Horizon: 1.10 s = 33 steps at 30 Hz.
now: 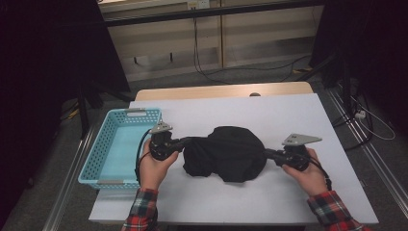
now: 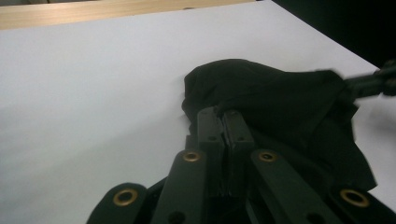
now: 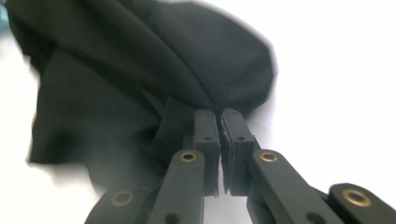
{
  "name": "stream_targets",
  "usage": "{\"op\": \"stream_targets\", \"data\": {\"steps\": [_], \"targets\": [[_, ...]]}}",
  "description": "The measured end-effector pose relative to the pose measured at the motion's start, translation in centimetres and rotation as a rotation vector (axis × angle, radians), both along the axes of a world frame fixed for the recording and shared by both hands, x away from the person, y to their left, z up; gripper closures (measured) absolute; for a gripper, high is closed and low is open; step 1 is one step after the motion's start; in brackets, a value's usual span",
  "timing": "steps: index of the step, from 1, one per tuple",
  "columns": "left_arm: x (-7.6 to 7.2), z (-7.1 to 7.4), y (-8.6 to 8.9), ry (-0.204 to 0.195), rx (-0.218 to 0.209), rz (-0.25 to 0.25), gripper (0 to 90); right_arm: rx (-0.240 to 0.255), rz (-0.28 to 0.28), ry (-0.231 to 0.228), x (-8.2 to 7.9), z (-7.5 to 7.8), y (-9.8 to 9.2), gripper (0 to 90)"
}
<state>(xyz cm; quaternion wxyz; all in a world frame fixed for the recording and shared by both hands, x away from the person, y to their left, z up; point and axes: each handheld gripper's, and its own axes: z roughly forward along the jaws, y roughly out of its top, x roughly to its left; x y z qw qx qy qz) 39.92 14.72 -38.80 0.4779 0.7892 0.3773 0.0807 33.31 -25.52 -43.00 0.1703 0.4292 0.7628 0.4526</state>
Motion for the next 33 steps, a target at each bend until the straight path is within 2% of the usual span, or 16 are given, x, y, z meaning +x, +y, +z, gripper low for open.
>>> {"op": "stream_targets", "data": {"steps": [2, 3, 5, 6, 7, 9, 10, 12, 17, 18, 20, 23, 26, 28, 31, 33], "targets": [[0.1, 0.0, -0.2, -0.002, 0.000, -0.002, 87.9, 0.010, -0.019, -0.020, 0.1, 0.5, -0.5, 86.7], [0.2, -0.2, -0.7, -0.005, -0.009, -0.006, 87.9, 0.009, -0.053, -0.063, 0.4, 1.3, -1.1, 86.8], [0.2, -0.3, -1.0, -0.004, 0.002, -0.016, 87.9, 0.001, -0.063, -0.073, 0.6, 1.6, -1.3, 86.8], [0.4, -0.7, -1.6, -0.001, 0.012, -0.019, 87.9, -0.031, -0.085, -0.092, 0.8, 1.7, -1.3, 86.7], [0.4, -0.7, -1.6, -0.001, 0.012, -0.019, 87.9, -0.031, -0.085, -0.092, 0.8, 1.7, -1.3, 86.7], [0.7, -1.3, -1.8, 0.014, 0.029, -0.014, 87.7, -0.044, -0.081, -0.060, 1.1, 0.8, -1.0, 86.5], [0.9, -2.1, -1.7, 0.041, 0.036, -0.014, 87.7, -0.046, -0.080, -0.049, 1.2, 0.4, -0.8, 86.4], [1.1, -2.6, -1.8, 0.053, 0.040, -0.013, 87.5, -0.064, -0.076, -0.026, 1.3, -0.3, -0.6, 86.1], [1.0, -2.6, -1.9, 0.053, 0.039, -0.028, 87.3, -0.076, -0.055, -0.003, 1.2, -1.0, -0.2, 84.9], [0.8, -2.5, -2.0, 0.054, 0.034, -0.031, 87.3, -0.073, -0.031, 0.004, 1.1, -1.1, 0.1, 81.0], [0.7, -2.4, -1.9, 0.047, 0.039, -0.028, 87.3, -0.080, -0.016, 0.004, 0.8, -1.1, 0.3, 76.4], [0.6, -2.5, -1.7, 0.053, 0.039, -0.029, 87.3, -0.047, -0.020, -0.004, 0.2, -0.9, 0.0, 66.9], [0.5, -2.5, -1.7, 0.058, 0.040, -0.029, 87.3, -0.037, 0.006, -0.015, -0.7, -0.6, -0.3, 60.5], [0.5, -2.4, -1.6, 0.057, 0.037, -0.028, 87.3, -0.051, 0.022, -0.013, -1.3, -0.5, -0.6, 60.0], [0.4, -2.2, -1.7, 0.051, 0.037, -0.029, 87.3, -0.040, 0.025, -0.016, -1.9, -0.4, -0.9, 59.8], [0.4, -2.2, -1.5, 0.050, 0.039, -0.023, 87.4, -0.043, 0.028, -0.011, -2.7, -0.4, -1.1, 64.6]]}}
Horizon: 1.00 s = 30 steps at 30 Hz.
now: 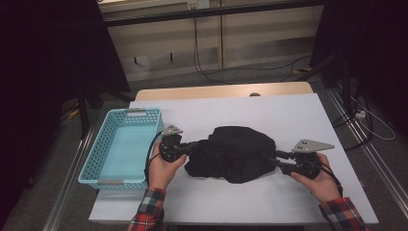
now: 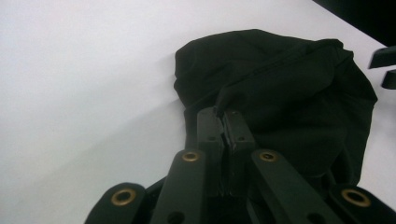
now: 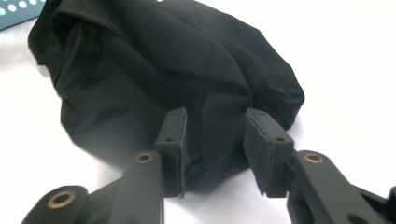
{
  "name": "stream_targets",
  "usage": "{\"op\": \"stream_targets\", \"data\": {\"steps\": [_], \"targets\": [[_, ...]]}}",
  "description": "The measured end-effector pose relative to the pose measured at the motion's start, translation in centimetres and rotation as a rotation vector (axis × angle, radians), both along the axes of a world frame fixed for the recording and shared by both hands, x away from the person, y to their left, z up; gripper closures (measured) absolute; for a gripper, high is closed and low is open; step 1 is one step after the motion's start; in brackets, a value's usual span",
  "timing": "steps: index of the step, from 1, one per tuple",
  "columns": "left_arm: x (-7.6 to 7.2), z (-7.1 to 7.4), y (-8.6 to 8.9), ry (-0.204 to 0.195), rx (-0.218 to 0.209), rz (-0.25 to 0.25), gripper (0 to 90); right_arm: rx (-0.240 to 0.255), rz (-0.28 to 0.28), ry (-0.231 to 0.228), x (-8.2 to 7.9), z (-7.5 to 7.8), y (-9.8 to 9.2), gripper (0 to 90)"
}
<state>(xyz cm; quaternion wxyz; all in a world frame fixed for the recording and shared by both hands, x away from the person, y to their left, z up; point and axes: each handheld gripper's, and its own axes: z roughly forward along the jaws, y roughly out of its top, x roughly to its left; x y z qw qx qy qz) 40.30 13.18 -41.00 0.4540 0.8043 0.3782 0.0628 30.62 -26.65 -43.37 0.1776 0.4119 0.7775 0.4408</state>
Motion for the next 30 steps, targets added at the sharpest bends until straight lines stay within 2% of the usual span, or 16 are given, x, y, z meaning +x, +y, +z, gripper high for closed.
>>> {"op": "stream_targets", "data": {"steps": [2, 5, 7, 9, 11, 12, 14, 15, 16, 17, 18, 19, 24, 25, 29, 30], "targets": [[-0.1, 0.1, 0.2, -0.005, 0.000, 0.007, 87.3, -0.014, 0.008, 0.014, -0.5, -0.1, 0.0, 68.5], [-0.1, 0.2, 0.2, -0.005, -0.002, 0.006, 87.4, -0.036, 0.033, 0.033, -1.0, -0.6, 0.2, 69.5], [-0.2, 0.3, 0.3, -0.008, 0.002, 0.015, 87.5, -0.043, 0.049, 0.045, -1.1, -1.0, 0.5, 65.6], [-0.2, 0.3, 0.7, -0.009, -0.001, 0.029, 87.5, -0.070, 0.053, 0.043, -1.0, -1.4, 1.0, 58.7], [-0.2, 0.3, 0.9, -0.010, 0.002, 0.026, 87.5, -0.081, 0.071, 0.043, -0.8, -1.5, 1.3, 57.9], [-0.2, 0.3, 1.0, -0.009, 0.001, 0.033, 87.5, -0.097, 0.090, 0.042, -0.6, -1.8, 2.0, 55.2], [-0.1, 0.3, 1.2, -0.008, -0.002, 0.040, 87.5, -0.136, 0.106, 0.042, -0.4, -2.2, 2.7, 55.3], [-0.1, 0.3, 1.3, -0.011, -0.003, 0.046, 87.5, -0.136, 0.106, 0.042, -0.4, -2.2, 2.7, 55.3], [-0.1, 0.2, 1.4, -0.004, -0.004, 0.046, 87.5, -0.173, 0.107, 0.020, -0.2, -2.5, 3.3, 61.5], [-0.1, 0.2, 1.4, -0.004, -0.004, 0.046, 87.5, -0.173, 0.107, 0.020, -0.2, -2.5, 3.3, 61.5], [-0.1, 0.2, 1.4, -0.001, -0.008, 0.040, 87.5, -0.189, 0.105, 0.016, 0.1, -2.3, 3.4, 80.7], [-0.2, 0.1, 1.3, 0.001, -0.011, 0.035, 87.5, -0.191, 0.097, 0.015, 0.3, -2.3, 3.3, 86.5], [-0.2, 0.1, 1.0, -0.005, -0.006, 0.016, 86.8, -0.116, 0.071, 0.010, 0.4, -1.5, 2.4, 87.9], [-0.3, 0.1, 0.9, 0.001, -0.018, -0.003, 86.5, -0.107, 0.060, 0.004, 0.3, -1.3, 2.1, 88.0], [-0.4, 0.1, 0.7, 0.007, -0.033, -0.011, 82.1, -0.074, 0.039, -0.011, 0.2, -0.9, 1.2, 88.1], [-0.5, 0.3, 0.5, -0.013, -0.036, -0.010, 71.3, -0.048, 0.027, -0.009, 0.1, -0.8, 0.7, 88.1]]}}
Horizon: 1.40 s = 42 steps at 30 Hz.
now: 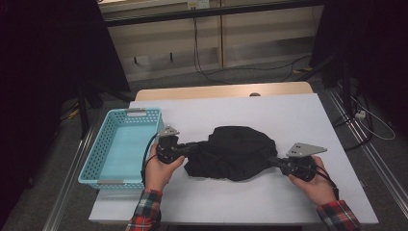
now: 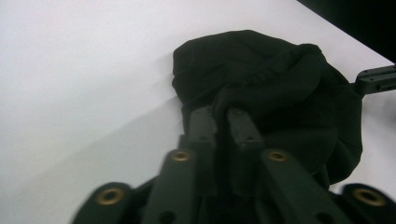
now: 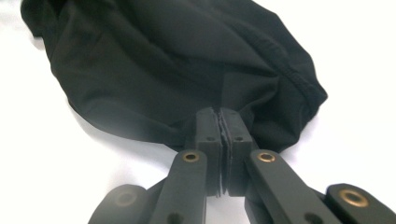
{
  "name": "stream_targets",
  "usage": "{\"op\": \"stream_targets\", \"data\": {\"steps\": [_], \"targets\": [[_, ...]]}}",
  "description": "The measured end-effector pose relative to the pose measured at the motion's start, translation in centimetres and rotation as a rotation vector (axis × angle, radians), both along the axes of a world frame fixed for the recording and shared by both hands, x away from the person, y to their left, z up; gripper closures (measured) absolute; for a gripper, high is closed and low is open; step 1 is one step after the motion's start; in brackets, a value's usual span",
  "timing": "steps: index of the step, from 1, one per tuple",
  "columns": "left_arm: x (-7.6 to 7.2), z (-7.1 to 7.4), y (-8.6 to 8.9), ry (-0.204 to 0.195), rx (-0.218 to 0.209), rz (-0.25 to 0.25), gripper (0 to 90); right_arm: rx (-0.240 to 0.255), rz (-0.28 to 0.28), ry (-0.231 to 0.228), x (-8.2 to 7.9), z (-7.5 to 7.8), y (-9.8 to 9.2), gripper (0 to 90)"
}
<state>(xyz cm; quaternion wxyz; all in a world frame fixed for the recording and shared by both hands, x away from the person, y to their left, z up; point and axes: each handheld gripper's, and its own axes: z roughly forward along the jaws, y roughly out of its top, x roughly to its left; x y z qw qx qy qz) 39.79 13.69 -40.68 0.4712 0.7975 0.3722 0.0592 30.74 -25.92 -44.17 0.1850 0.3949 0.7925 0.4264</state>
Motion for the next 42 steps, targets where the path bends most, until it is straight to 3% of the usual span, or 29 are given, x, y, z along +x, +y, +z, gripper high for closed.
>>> {"op": "stream_targets", "data": {"steps": [4, 8, 12, 17, 23, 29, 33, 37, 39, 42], "targets": [[-0.5, 0.8, -0.2, -0.075, 0.004, -0.003, 49.1, 0.018, -0.009, 0.002, 0.0, 0.0, -0.2, 88.1], [-1.1, 1.4, -0.4, -0.080, -0.011, -0.044, 40.7, 0.013, -0.005, 0.007, 0.0, -0.1, 0.0, 88.1], [-2.0, 1.4, -1.0, -0.063, -0.001, -0.095, 39.8, 0.019, -0.011, 0.010, 0.1, -0.1, 0.1, 88.1], [-2.8, -0.3, -2.5, -0.010, 0.058, -0.153, 40.7, 0.027, -0.022, 0.009, 0.1, 0.0, -0.1, 88.1], [-2.8, -1.5, -3.5, 0.026, 0.088, -0.165, 40.0, 0.025, -0.019, 0.016, 0.2, -0.1, 0.1, 88.0], [-2.5, -2.6, -4.5, 0.006, 0.128, -0.145, 33.4, 0.020, -0.019, 0.017, 0.3, -0.1, 0.2, 88.0], [-2.4, -2.9, -4.7, 0.008, 0.134, -0.107, 42.0, 0.023, -0.017, 0.011, 0.3, 0.1, 0.2, 88.0], [-2.4, -2.7, -4.4, 0.003, 0.154, -0.090, 65.8, 0.020, -0.014, 0.010, 0.3, 0.1, 0.2, 88.0], [-2.5, -1.9, -3.8, 0.013, 0.144, -0.087, 79.7, 0.016, -0.017, 0.008, 0.4, 0.1, 0.2, 88.0], [-2.5, -0.7, -2.8, 0.018, 0.127, -0.063, 86.6, 0.016, -0.027, 0.007, 0.4, 0.4, 0.0, 88.0]]}}
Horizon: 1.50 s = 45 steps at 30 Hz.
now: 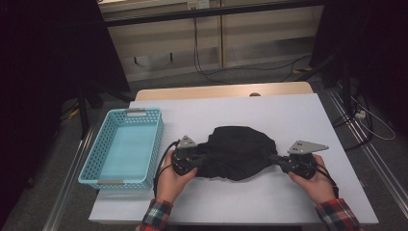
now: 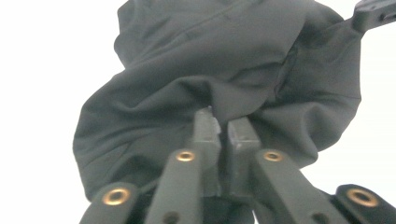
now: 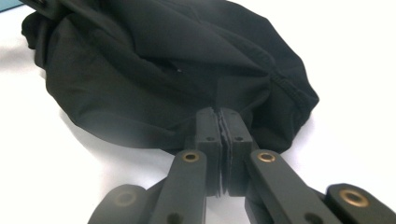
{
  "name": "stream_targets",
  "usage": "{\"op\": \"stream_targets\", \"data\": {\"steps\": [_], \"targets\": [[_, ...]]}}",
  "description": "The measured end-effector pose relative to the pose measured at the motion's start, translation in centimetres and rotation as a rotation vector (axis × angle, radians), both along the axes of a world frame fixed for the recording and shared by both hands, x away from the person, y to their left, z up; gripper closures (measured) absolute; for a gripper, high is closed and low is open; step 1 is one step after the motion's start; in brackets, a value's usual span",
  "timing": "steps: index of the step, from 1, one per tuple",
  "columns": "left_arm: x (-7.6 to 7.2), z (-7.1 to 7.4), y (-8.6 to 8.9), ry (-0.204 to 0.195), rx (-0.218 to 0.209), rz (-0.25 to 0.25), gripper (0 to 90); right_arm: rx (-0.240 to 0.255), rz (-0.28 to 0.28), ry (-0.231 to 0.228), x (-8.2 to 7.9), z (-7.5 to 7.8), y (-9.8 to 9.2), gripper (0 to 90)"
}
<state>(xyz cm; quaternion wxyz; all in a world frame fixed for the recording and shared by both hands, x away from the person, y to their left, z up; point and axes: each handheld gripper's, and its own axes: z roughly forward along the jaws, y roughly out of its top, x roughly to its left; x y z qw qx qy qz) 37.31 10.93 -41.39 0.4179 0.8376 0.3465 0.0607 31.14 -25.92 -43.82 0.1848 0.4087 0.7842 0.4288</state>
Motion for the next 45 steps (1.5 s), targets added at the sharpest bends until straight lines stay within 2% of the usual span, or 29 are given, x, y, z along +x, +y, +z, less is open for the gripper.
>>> {"op": "stream_targets", "data": {"steps": [2, 4, 5, 6, 9, 15, 23, 24, 26, 29, 31, 33, 34, 37, 38, 43, 45], "targets": [[0.1, 0.5, 0.5, -0.003, -0.011, 0.016, 87.0, -0.005, -0.003, -0.003, 0.0, 0.1, -0.1, 88.0], [0.3, 1.7, 2.3, -0.015, -0.062, 0.074, 87.4, -0.023, -0.015, -0.018, 0.0, 0.4, -0.5, 87.9], [0.3, 1.7, 2.3, -0.015, -0.062, 0.074, 87.4, -0.023, -0.015, -0.018, 0.0, 0.4, -0.5, 87.9], [0.4, 2.2, 3.4, -0.019, -0.082, 0.104, 87.4, -0.040, -0.012, -0.012, 0.0, 0.3, -0.8, 87.7], [0.5, 2.4, 4.3, -0.017, -0.099, 0.126, 87.5, -0.050, -0.004, 0.020, 0.0, -0.2, -0.9, 87.6], [0.6, 2.4, 3.9, -0.013, -0.084, 0.115, 87.5, -0.080, 0.010, 0.036, -0.2, -0.5, -0.6, 85.1], [0.7, 2.4, 4.3, -0.010, -0.092, 0.130, 87.4, -0.063, -0.029, 0.030, -0.8, -0.1, -2.1, 82.5], [0.7, 2.4, 4.1, -0.012, -0.088, 0.123, 87.5, -0.041, -0.035, 0.025, -0.9, 0.0, -2.5, 81.2], [0.7, 2.4, 3.9, -0.014, -0.090, 0.120, 87.4, -0.031, -0.034, 0.026, -1.0, 0.0, -2.5, 80.5], [0.7, 2.4, 3.6, -0.016, -0.085, 0.112, 87.5, -0.016, -0.006, 0.028, -1.1, 0.0, -1.8, 77.7], [0.7, 2.4, 3.5, -0.017, -0.080, 0.111, 87.4, -0.020, 0.033, 0.020, -1.2, 0.1, -0.7, 70.1], [0.7, 2.3, 3.6, -0.015, -0.079, 0.112, 87.4, -0.023, 0.049, 0.016, -1.3, 0.1, -0.3, 69.7], [0.7, 2.3, 3.6, -0.016, -0.080, 0.113, 87.4, -0.039, 0.076, 0.015, -1.5, 0.1, 0.3, 67.5], [0.7, 2.3, 3.7, -0.015, -0.082, 0.114, 87.5, -0.055, 0.094, 0.019, -1.6, -0.1, 0.7, 65.4], [0.7, 2.3, 3.7, -0.015, -0.079, 0.111, 87.5, -0.068, 0.109, 0.032, -1.6, -0.5, 1.1, 61.4], [0.7, 2.3, 3.6, -0.016, -0.080, 0.110, 87.4, -0.101, 0.118, 0.047, -1.5, -1.2, 1.9, 57.3], [0.7, 2.3, 3.6, -0.016, -0.075, 0.111, 87.5, -0.089, 0.086, 0.046, -1.2, -1.5, 2.1, 52.0]]}}
